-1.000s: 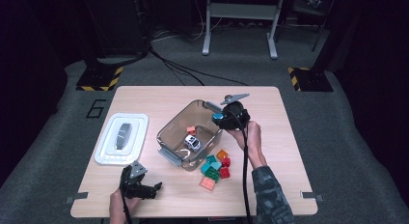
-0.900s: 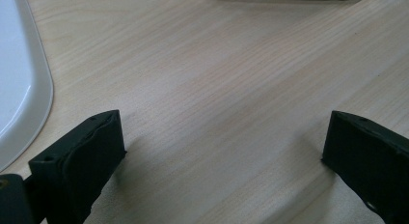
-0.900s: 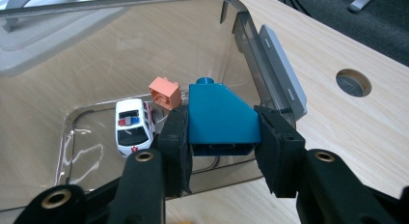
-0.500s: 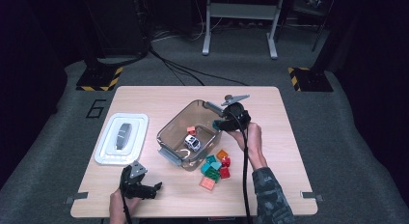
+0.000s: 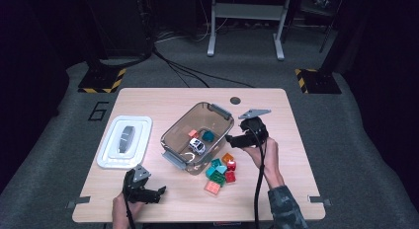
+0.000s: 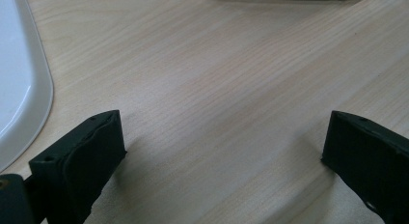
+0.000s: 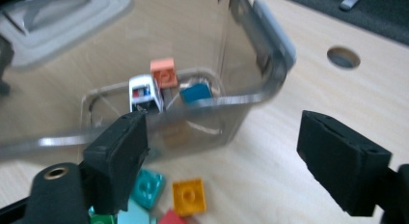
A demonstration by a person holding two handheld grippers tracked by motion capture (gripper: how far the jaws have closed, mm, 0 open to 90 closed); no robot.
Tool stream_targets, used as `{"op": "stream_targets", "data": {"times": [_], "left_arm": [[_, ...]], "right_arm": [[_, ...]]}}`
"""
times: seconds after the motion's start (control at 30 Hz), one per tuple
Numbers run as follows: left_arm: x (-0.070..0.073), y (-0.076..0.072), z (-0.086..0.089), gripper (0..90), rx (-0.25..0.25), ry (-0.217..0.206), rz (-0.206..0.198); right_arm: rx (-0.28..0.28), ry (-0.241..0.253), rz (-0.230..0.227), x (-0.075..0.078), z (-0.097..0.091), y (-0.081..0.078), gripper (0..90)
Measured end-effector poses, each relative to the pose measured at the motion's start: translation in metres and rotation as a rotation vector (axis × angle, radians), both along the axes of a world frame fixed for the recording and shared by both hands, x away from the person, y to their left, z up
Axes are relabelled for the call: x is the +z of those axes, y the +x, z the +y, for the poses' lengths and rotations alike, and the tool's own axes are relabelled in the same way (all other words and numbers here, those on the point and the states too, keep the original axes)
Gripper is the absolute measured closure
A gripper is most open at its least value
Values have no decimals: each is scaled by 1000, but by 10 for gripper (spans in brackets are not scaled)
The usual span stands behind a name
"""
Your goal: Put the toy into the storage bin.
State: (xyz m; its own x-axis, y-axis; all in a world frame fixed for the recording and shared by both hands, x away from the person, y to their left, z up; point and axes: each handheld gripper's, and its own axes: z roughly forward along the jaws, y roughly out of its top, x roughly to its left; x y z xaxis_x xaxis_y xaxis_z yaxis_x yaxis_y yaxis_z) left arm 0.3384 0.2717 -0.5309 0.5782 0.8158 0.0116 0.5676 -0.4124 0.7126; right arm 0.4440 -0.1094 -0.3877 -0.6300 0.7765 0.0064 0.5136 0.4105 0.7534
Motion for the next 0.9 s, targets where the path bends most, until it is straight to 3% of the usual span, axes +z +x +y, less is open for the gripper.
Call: {"op": "stream_targets", "data": {"times": [0.2,0.47,0.67,0.9], "left_arm": [[0,0,0,9,3,0,-2],[0,0,0,9,1,0,0],[0,0,0,9,0,0,0],[0,0,0,9,0,0,0]], "right_arm": [[-3,-6,57,-37,-6,-21,133],[-77,-24,118,-85,-1,-32,158],[-109,3,123,-97,3,-29,169],[-145,-23,133,-102,7,-26,246]]}}
